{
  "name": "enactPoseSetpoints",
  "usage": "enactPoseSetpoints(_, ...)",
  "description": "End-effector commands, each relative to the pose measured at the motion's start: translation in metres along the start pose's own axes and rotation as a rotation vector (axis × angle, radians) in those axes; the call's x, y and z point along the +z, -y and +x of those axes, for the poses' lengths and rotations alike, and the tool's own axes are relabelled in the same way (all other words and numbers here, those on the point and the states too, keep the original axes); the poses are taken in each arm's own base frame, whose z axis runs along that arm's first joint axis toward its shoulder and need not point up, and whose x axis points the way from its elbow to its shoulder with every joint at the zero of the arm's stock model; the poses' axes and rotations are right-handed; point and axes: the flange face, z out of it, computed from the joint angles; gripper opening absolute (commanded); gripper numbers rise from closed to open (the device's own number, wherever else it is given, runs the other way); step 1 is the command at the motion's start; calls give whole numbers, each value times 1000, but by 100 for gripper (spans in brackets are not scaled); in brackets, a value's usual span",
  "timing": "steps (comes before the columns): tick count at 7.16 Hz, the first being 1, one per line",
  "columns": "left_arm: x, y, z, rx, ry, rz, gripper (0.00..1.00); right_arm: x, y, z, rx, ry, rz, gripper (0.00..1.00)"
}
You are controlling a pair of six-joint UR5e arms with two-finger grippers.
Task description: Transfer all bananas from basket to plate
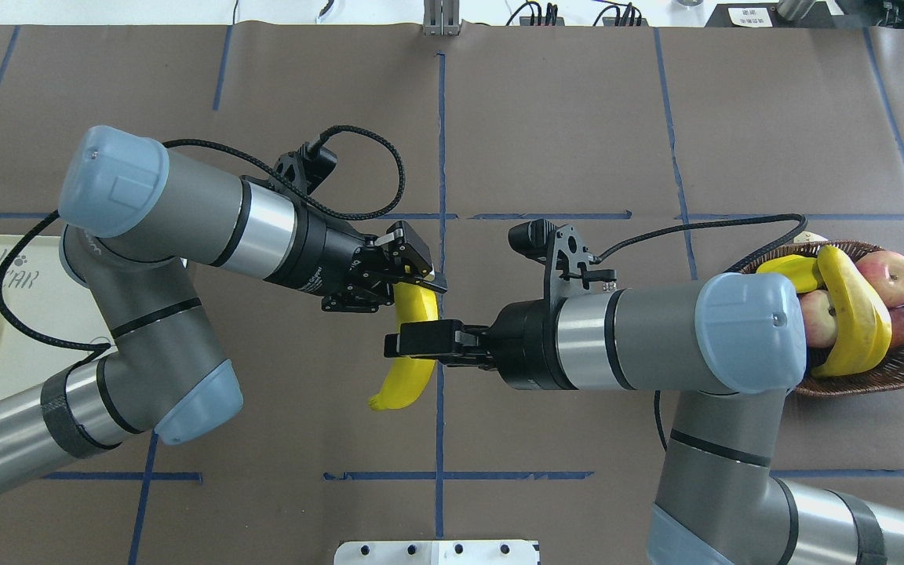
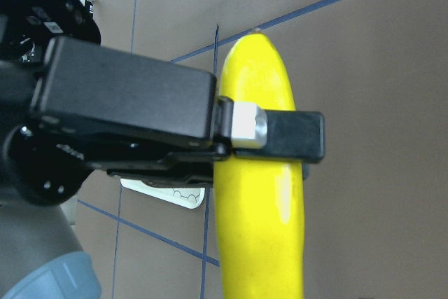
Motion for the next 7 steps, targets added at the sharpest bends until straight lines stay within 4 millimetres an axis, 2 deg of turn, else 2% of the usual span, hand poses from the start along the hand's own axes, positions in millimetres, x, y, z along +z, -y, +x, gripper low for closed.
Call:
enactPoseSetpoints(1,-21,36,-24,-40,52,68,0,-23,-4,3,0,-2,3,100)
enactPoseSetpoints(2,-34,64,-58,-115,143,133,0,-33,-1,15,5,-22,16,100)
enactPoseSetpoints(3,-58,88,-83,-71,235,187,0,-47,11,32,13,-55,45,100)
enactPoseSetpoints(4,-92,112,-135,-70,356,237,0,-62,26,61,29,-115,78,100)
enactPoseSetpoints(5,-122,122,-192,-49,443,259,0,-79,38,91,42,-183,106,100)
enactPoseSetpoints(6,-167,130,-257,-15,535,276,0,-92,47,108,52,-222,109,100)
enactPoseSetpoints(7,-199,130,-305,-8,606,287,0,-106,64,121,57,-298,111,100)
